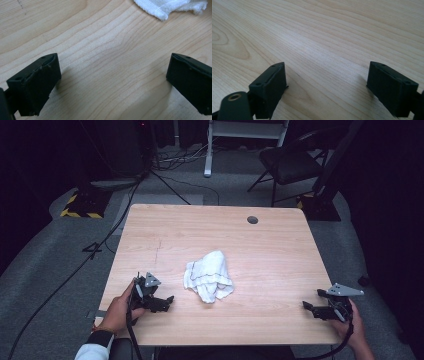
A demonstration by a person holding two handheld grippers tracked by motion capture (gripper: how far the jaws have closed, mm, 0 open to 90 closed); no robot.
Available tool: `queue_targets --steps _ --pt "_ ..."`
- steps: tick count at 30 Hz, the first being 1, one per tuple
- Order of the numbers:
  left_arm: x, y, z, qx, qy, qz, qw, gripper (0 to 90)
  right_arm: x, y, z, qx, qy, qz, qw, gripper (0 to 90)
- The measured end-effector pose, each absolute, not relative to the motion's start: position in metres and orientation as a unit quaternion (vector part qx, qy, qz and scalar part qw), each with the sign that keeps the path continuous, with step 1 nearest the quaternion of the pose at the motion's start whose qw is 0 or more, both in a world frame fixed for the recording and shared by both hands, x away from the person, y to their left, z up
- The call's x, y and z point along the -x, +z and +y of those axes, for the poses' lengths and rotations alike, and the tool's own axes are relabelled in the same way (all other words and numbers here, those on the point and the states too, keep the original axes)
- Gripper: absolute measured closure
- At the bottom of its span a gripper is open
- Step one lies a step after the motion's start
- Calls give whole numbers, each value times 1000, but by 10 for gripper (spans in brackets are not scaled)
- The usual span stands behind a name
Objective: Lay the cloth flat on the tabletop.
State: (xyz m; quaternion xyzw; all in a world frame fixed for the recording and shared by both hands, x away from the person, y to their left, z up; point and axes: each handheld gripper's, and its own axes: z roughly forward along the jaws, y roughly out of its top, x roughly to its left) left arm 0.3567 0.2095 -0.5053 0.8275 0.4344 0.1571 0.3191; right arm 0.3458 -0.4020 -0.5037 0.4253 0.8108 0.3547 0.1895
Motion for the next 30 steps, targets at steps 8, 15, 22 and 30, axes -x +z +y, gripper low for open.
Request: queue_targets --steps 8,15,22,30 --pt "-357 -505 209 -826 153 438 320 0 -346 -504 -402 -424 354 812 189 156" --pt "-359 -505 210 -831 155 427 319 2 -350 -503 -398 -418 349 818 184 129" --pt "-360 -505 211 -843 146 405 322 3 -362 -500 -383 -425 333 823 177 116" --pt "-365 -505 202 -863 127 361 329 3 -378 -493 -319 -338 326 868 162 268"
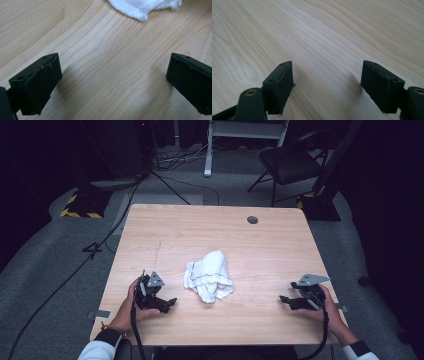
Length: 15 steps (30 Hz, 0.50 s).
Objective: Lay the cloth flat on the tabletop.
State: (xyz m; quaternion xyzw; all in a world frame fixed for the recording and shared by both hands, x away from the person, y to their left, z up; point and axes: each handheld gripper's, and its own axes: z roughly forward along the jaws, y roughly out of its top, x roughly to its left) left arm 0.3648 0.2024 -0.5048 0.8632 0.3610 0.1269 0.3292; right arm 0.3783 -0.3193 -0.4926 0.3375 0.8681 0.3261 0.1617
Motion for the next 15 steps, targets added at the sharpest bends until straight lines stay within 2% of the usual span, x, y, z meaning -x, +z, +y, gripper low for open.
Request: queue_targets --steps 8,11,13,15 --pt "-375 -504 180 -870 121 346 331 3 -385 -487 -247 -271 354 885 137 333" --pt "-382 -504 171 -871 120 339 334 6 -378 -486 -210 -223 361 895 137 392" --pt "-387 -503 166 -870 119 338 340 50 -375 -486 -191 -197 367 900 127 414" --pt "-391 -500 162 -868 110 338 346 155 -373 -487 -177 -182 371 903 118 451"
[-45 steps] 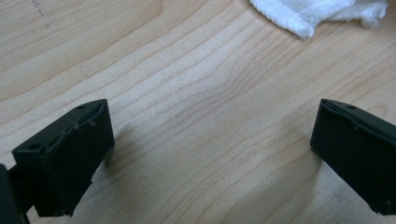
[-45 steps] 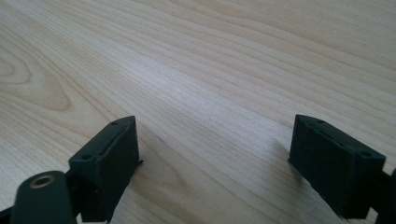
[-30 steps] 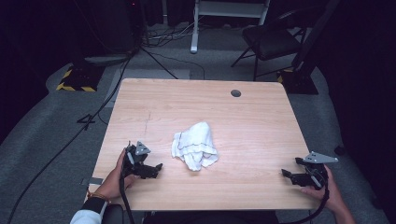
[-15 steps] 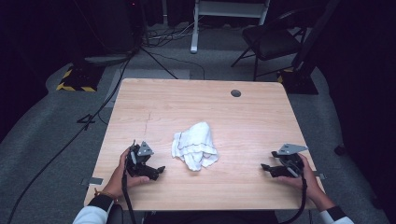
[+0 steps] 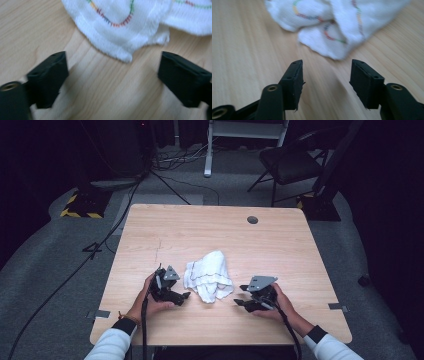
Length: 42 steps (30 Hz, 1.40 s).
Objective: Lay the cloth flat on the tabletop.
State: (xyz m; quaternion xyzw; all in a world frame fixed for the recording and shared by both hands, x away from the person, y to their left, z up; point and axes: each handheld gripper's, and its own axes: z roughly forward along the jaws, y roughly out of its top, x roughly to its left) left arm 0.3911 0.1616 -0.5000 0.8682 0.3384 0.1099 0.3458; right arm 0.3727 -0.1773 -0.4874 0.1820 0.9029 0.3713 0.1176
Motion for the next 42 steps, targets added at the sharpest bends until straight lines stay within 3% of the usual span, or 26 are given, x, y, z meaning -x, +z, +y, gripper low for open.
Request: queue_targets --steps 10,11,13,14,20,22,24,38,42 --pt "-400 -492 137 -880 95 299 356 222 -372 -489 -133 -143 388 904 112 510" --pt "-401 -491 131 -886 109 284 350 290 -373 -491 -130 -143 385 905 111 541" --pt "-404 -490 127 -889 102 278 349 307 -375 -493 -126 -147 377 907 117 594" --pt "-404 -490 127 -889 102 278 349 362 -375 -493 -126 -147 377 907 117 594" --pt "-412 -489 129 -897 113 255 342 638 -380 -494 -134 -162 359 909 134 836" --pt "-412 -487 131 -897 120 250 345 745 -380 -493 -141 -165 353 910 141 861" --pt "-411 -485 133 -898 120 244 346 788 -381 -491 -150 -171 346 911 146 874" --pt "-396 -461 118 -891 129 220 375 804 -380 -456 -220 -199 371 890 176 880" --pt "-392 -459 103 -894 125 207 377 808 -382 -463 -227 -215 367 888 175 666"
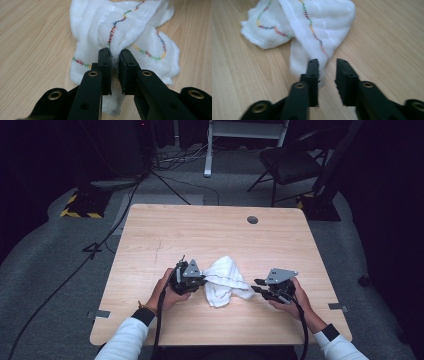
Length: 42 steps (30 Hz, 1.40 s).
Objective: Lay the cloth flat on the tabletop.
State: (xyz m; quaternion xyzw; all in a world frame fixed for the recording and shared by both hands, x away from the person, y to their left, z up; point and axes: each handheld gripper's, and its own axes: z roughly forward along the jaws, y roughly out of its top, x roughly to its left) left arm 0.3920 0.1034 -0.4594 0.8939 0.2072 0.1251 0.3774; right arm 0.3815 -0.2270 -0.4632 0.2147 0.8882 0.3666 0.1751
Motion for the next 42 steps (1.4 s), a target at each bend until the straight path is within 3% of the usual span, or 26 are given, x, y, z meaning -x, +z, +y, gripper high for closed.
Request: queue_targets --steps 6,13,16,17,19,20,25,33,42 --pt "-389 -459 97 -895 129 201 377 799 -384 -474 -220 -224 360 892 157 539" --pt "-388 -452 105 -883 142 209 396 812 -393 -489 -218 -260 344 892 134 515" --pt "-388 -449 106 -880 144 209 401 815 -395 -490 -219 -267 349 890 125 569" --pt "-388 -447 106 -879 146 209 403 817 -394 -489 -218 -256 347 893 127 743" --pt "-387 -446 107 -878 148 209 405 818 -394 -489 -217 -251 344 896 130 792" --pt "-387 -445 107 -878 151 209 404 818 -392 -486 -216 -240 338 899 139 866" --pt "-388 -436 111 -870 153 212 417 818 -390 -472 -221 -238 353 889 168 884" --pt "-389 -407 108 -856 153 200 451 809 -376 -406 -238 -221 413 843 265 888" --pt "-387 -396 105 -856 176 189 449 807 -375 -379 -245 -223 438 825 280 889"
